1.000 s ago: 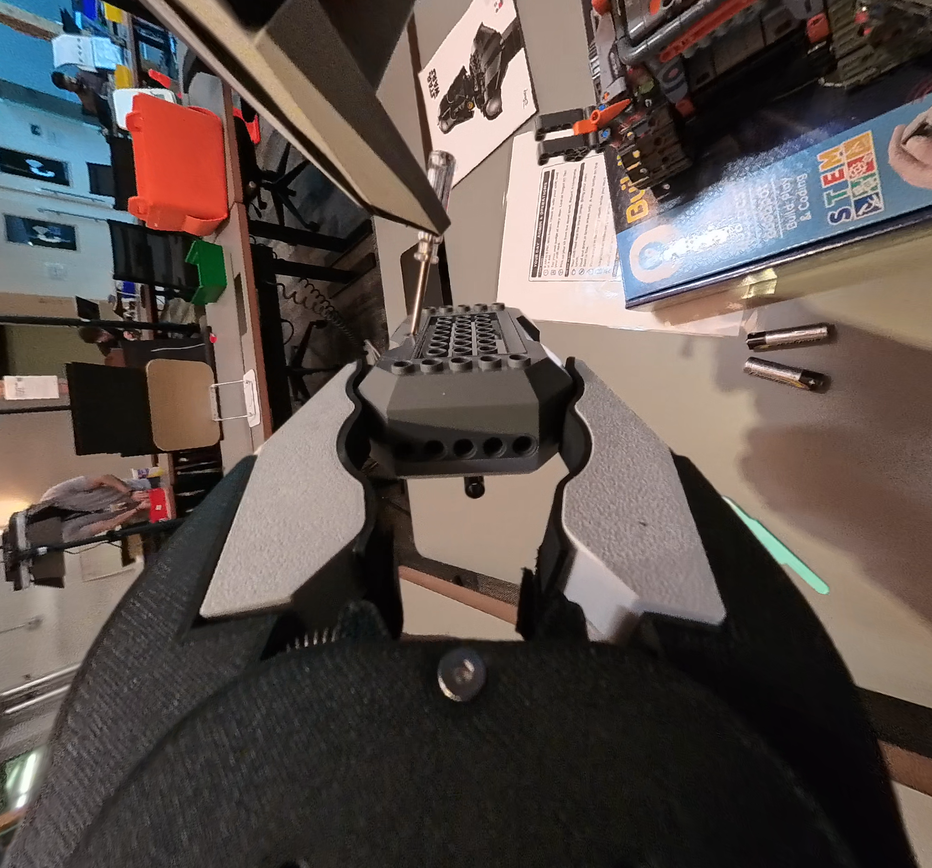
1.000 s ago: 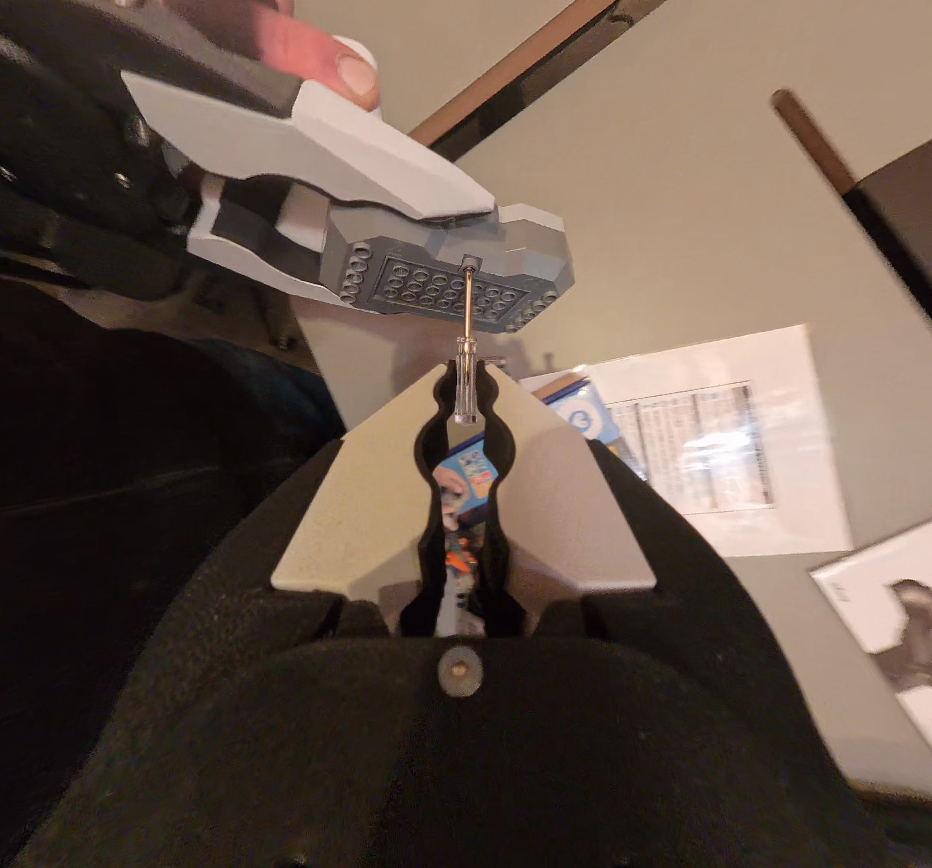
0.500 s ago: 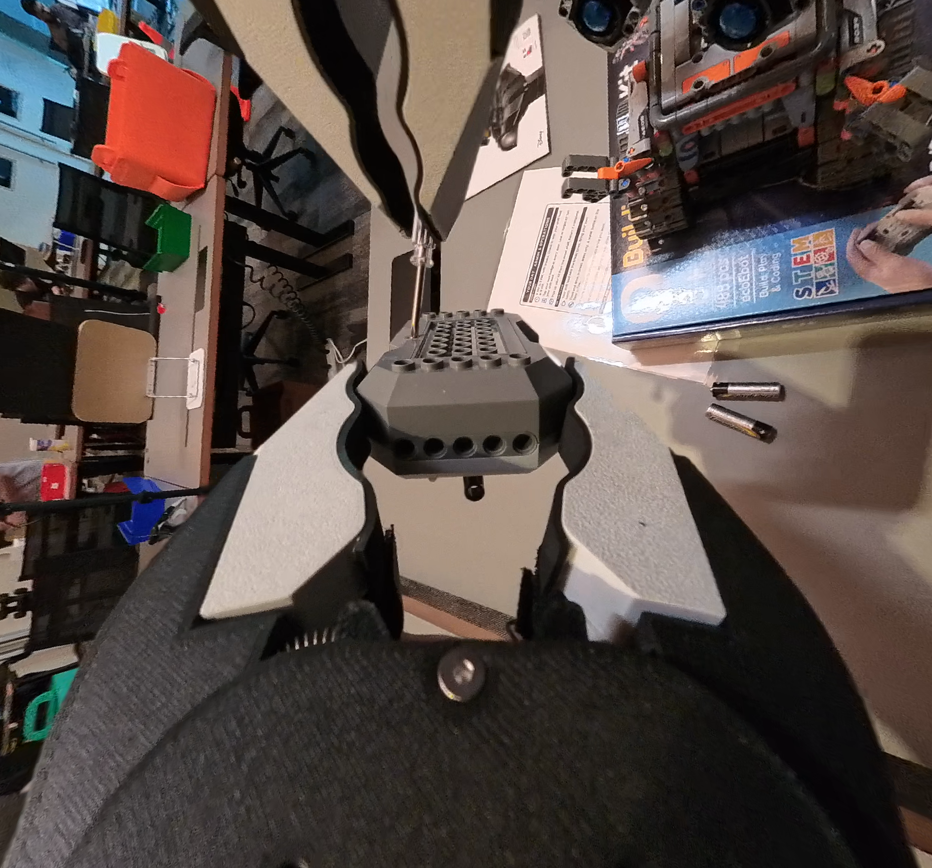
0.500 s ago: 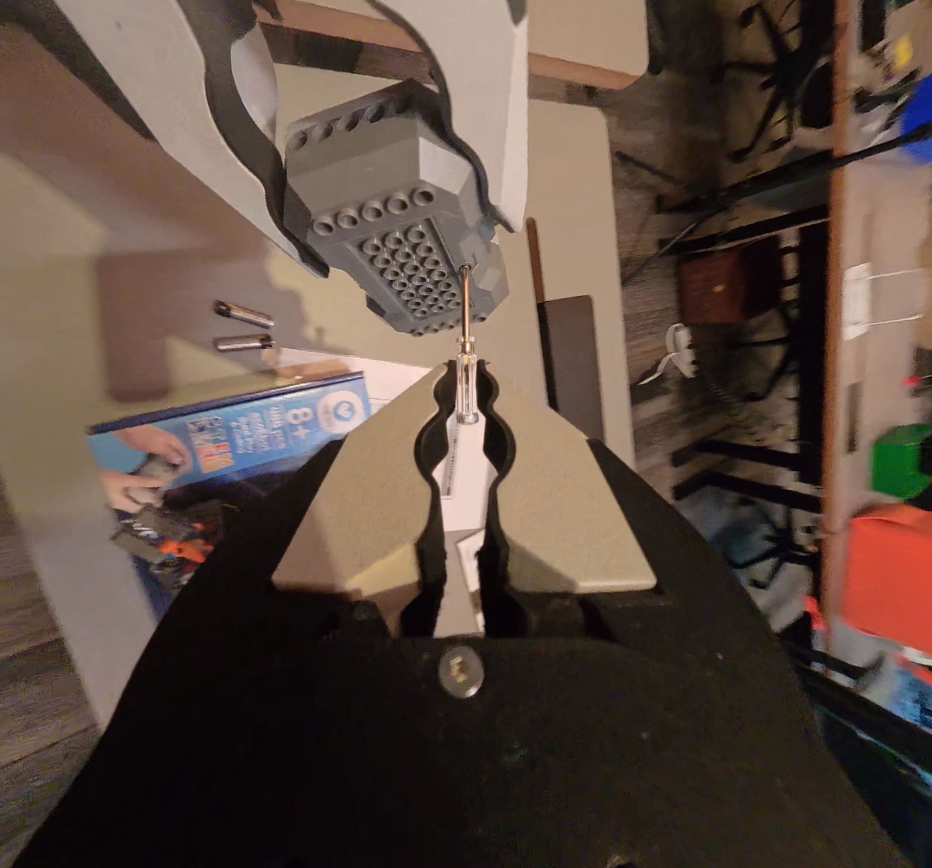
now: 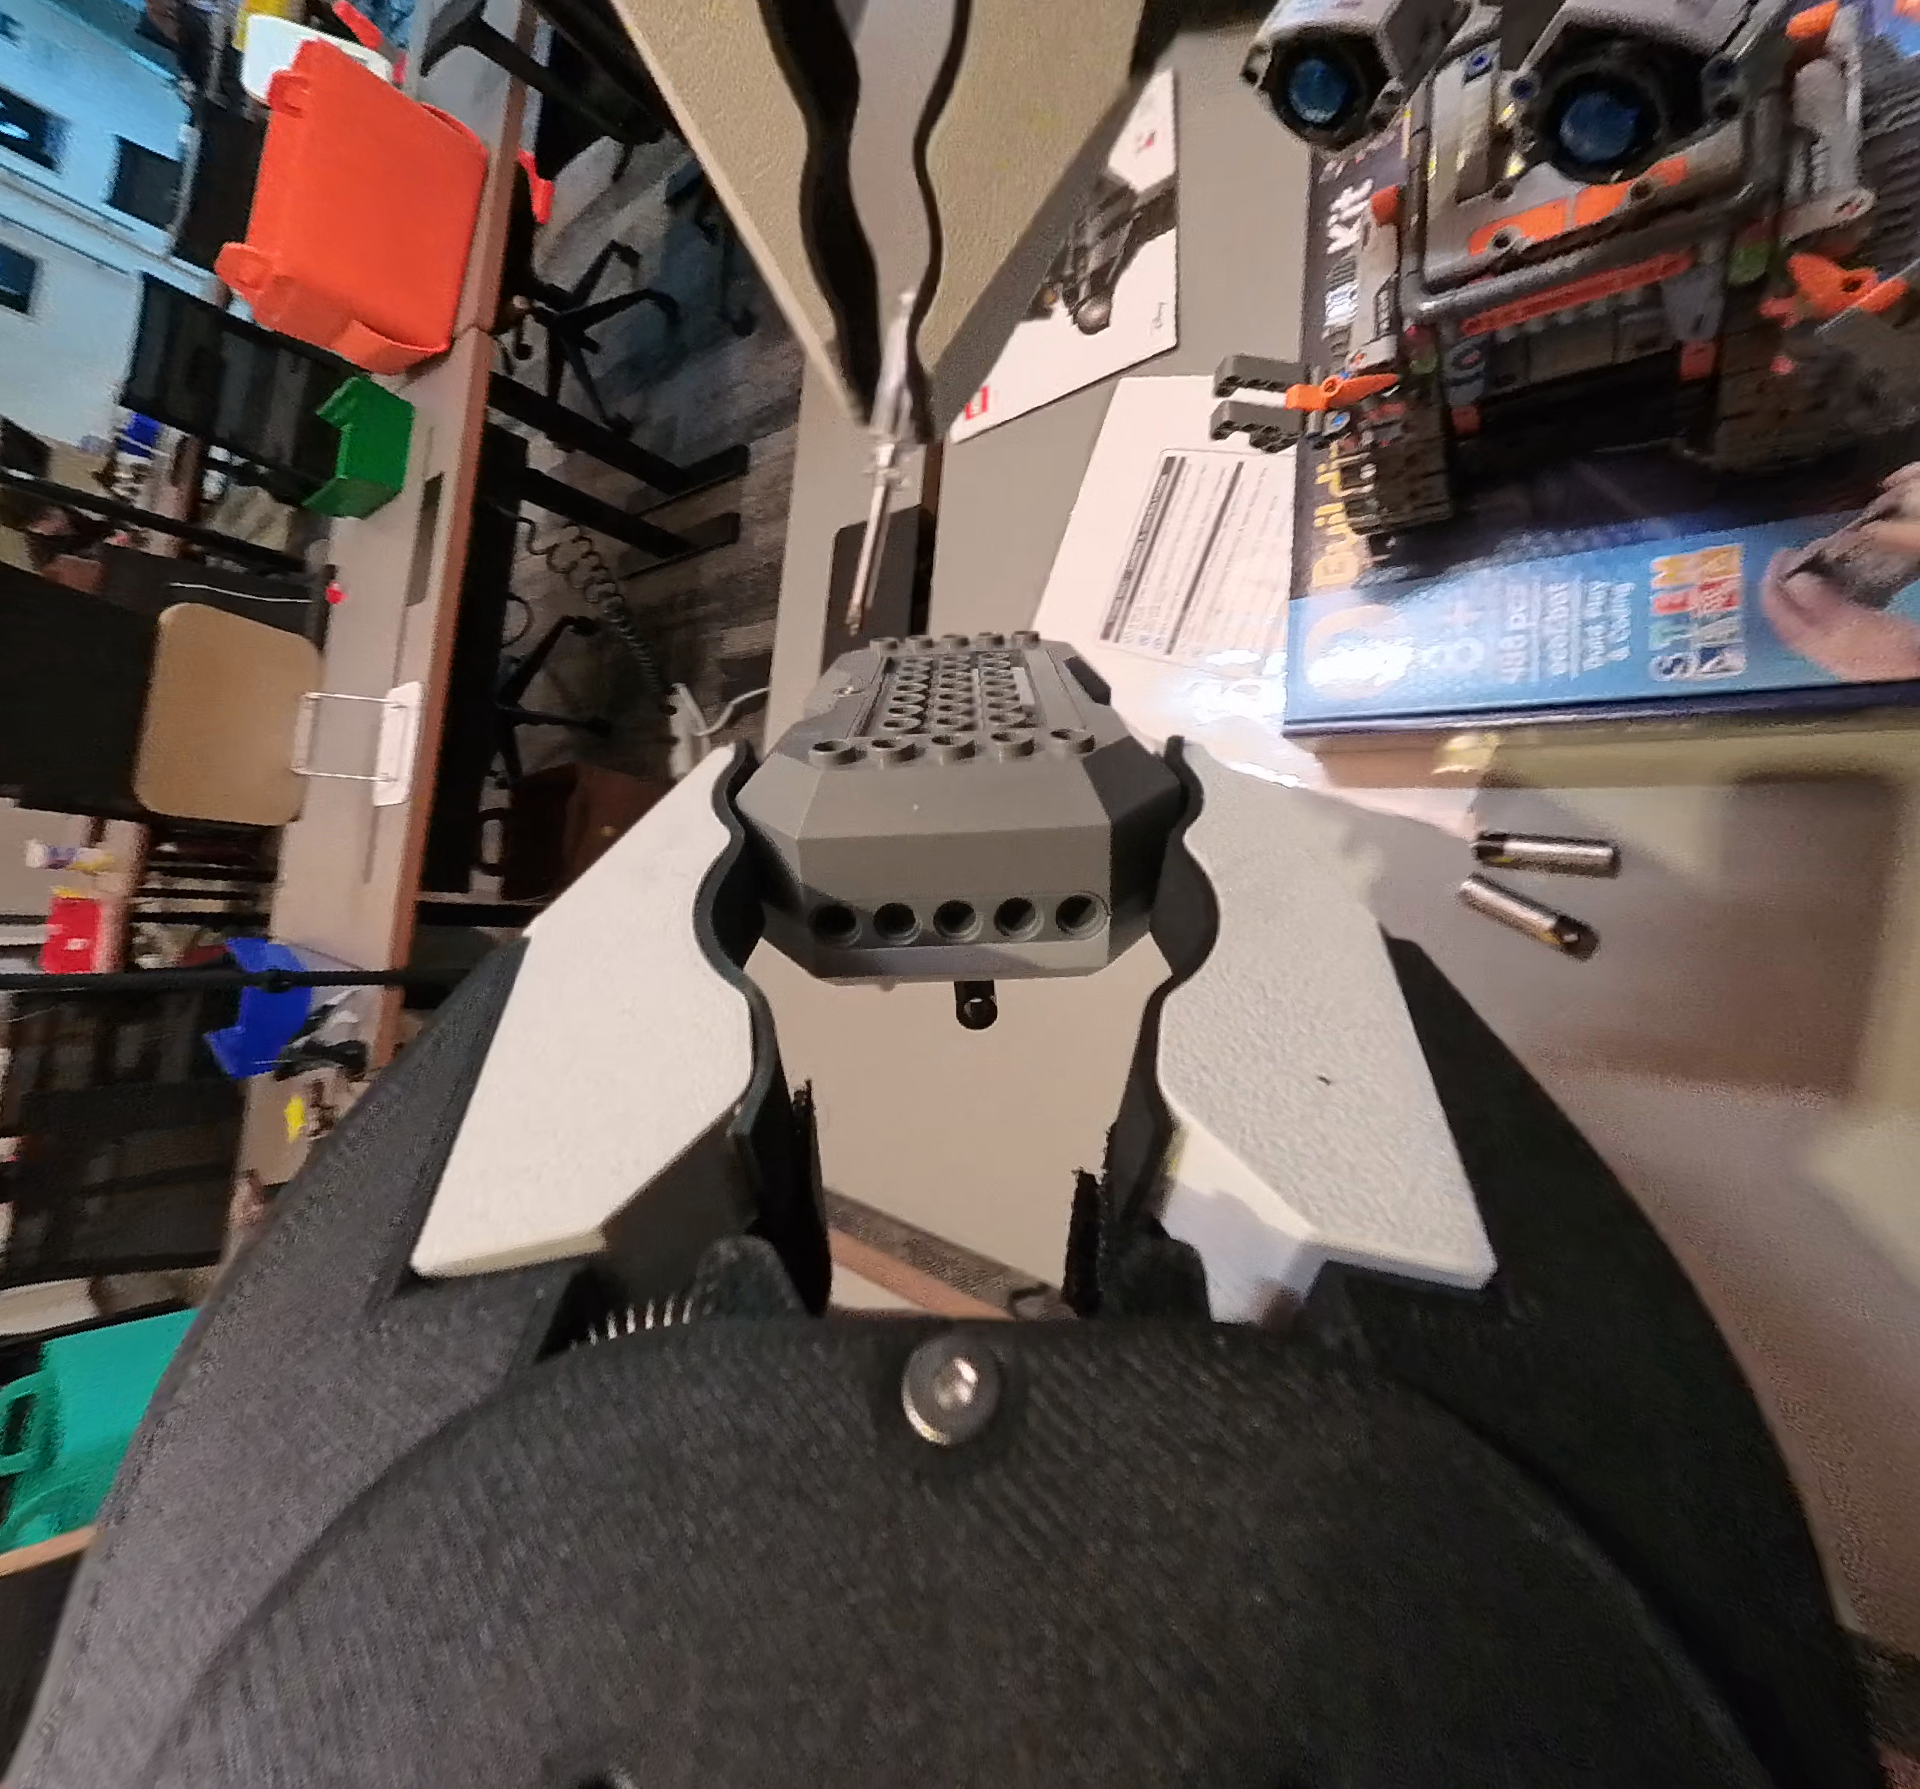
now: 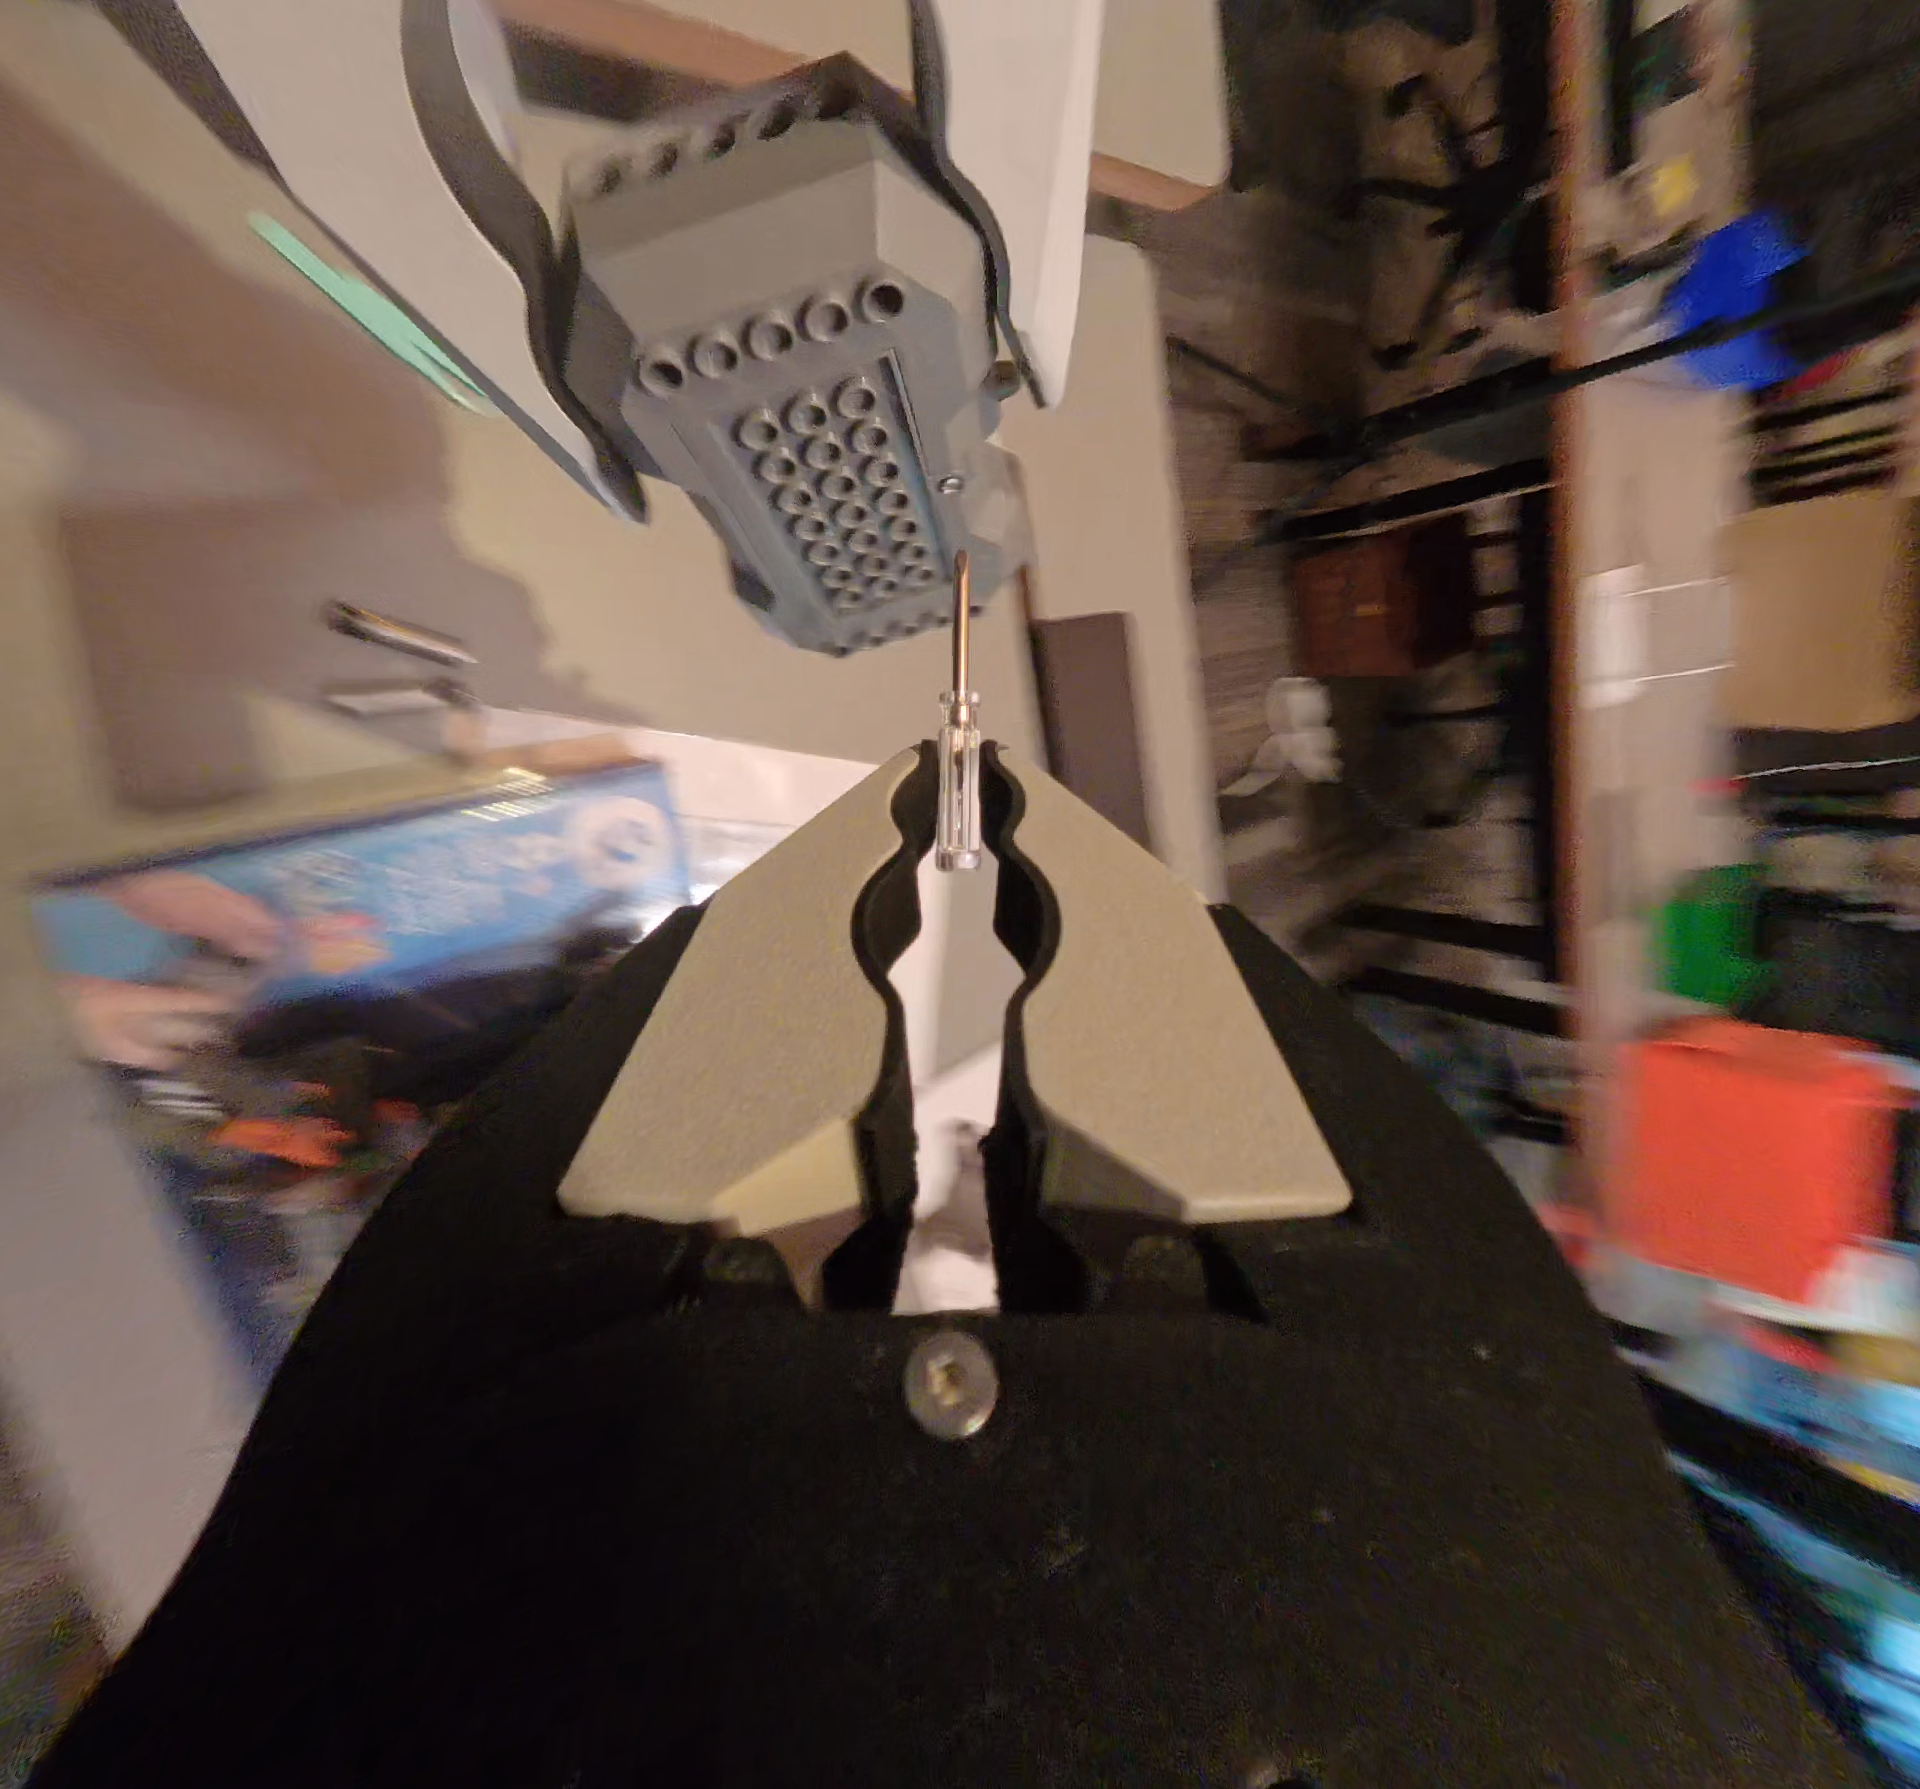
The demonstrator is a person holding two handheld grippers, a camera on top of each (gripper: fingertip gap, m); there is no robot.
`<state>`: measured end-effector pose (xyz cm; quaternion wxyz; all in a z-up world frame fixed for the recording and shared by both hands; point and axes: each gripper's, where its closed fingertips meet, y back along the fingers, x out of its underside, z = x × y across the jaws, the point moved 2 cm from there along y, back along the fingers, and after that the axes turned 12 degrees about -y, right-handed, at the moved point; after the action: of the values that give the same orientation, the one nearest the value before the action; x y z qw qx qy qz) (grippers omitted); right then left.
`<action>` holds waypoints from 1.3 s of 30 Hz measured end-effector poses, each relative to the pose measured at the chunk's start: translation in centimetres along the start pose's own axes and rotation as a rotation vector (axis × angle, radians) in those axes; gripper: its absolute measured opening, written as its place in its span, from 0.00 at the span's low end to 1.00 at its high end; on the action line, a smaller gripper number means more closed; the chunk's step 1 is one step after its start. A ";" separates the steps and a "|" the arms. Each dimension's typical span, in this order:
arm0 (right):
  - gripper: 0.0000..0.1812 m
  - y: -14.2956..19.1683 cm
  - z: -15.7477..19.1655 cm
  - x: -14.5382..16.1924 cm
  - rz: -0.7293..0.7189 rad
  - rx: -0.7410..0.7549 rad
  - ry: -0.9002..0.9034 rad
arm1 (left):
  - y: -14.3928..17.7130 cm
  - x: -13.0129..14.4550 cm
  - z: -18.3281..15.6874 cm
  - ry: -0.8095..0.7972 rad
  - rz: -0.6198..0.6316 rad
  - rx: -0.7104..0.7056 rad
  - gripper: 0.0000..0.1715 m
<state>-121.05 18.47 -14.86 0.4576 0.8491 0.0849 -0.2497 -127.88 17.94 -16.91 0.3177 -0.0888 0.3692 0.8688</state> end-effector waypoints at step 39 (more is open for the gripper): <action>0.02 1.5 3.0 1.8 -0.183 -0.916 -1.176 | -0.3 -2.3 -1.0 -0.443 0.019 -0.135 0.43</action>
<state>-119.96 15.02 -15.97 0.7125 0.2898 -0.0081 -0.6389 -126.00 16.29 -16.94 0.3763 0.0864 0.2324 0.8927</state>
